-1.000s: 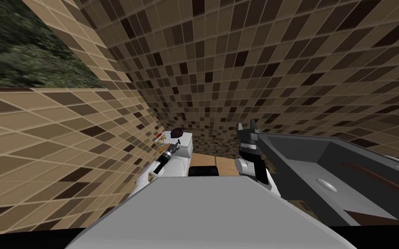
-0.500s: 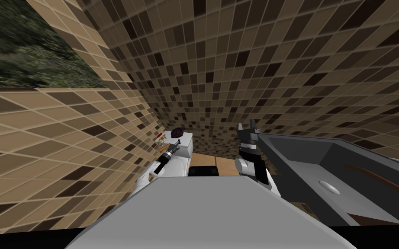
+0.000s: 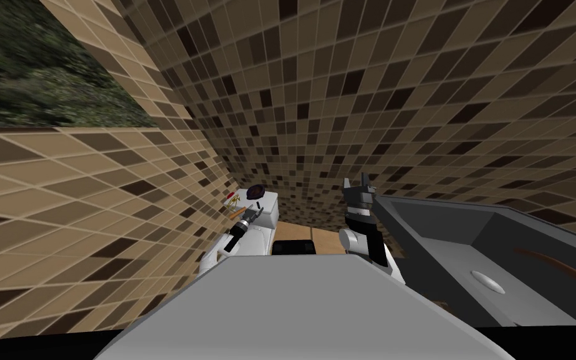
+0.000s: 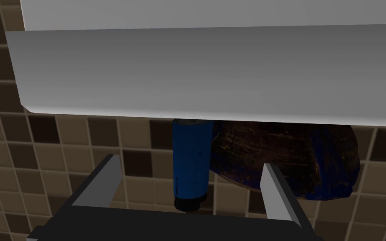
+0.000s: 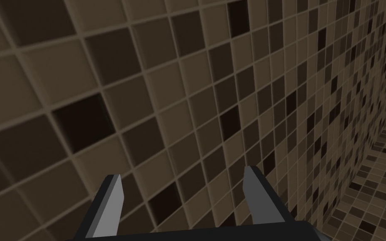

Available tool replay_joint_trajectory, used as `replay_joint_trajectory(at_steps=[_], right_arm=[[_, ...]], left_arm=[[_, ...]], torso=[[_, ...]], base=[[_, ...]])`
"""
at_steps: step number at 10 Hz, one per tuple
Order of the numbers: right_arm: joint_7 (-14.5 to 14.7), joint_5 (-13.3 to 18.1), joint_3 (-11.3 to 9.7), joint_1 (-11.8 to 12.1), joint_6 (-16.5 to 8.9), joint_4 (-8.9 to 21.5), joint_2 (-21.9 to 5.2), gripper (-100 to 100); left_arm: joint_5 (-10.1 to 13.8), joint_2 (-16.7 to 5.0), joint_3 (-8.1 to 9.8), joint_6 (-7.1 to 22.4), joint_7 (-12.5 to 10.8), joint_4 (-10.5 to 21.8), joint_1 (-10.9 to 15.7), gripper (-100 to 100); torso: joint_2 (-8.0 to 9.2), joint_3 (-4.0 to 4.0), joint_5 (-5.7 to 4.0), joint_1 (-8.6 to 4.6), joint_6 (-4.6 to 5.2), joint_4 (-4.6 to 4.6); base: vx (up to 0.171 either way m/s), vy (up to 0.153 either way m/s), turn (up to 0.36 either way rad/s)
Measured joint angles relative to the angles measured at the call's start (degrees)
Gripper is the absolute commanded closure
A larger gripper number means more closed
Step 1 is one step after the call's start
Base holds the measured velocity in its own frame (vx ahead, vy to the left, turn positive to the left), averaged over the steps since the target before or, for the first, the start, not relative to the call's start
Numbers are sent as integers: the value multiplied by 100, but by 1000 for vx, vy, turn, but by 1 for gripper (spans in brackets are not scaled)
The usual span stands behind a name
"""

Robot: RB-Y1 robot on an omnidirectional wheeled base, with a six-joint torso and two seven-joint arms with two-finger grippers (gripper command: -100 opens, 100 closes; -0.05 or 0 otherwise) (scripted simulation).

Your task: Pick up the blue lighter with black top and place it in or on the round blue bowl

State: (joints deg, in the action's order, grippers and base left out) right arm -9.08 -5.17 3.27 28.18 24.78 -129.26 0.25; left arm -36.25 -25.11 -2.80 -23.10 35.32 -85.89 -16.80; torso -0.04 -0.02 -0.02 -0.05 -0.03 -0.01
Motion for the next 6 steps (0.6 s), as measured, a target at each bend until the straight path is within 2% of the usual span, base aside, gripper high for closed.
replay_joint_trajectory(at_steps=[3,4,6], right_arm=[[0,0,0,0,0,0,0,0],[0,0,0,0,0,0,0,0],[0,0,0,0,0,0,0,0]], left_arm=[[41,-10,66,55,-24,293,301,-100],[42,-13,66,68,-33,300,313,100],[42,-15,69,68,-31,298,314,100]], torso=[[2,1,-1,-4,2,1],[3,2,0,0,-1,1],[3,1,3,2,1,-1]], base=[[-4,-14,-72],[0,0,0],[0,0,0]])
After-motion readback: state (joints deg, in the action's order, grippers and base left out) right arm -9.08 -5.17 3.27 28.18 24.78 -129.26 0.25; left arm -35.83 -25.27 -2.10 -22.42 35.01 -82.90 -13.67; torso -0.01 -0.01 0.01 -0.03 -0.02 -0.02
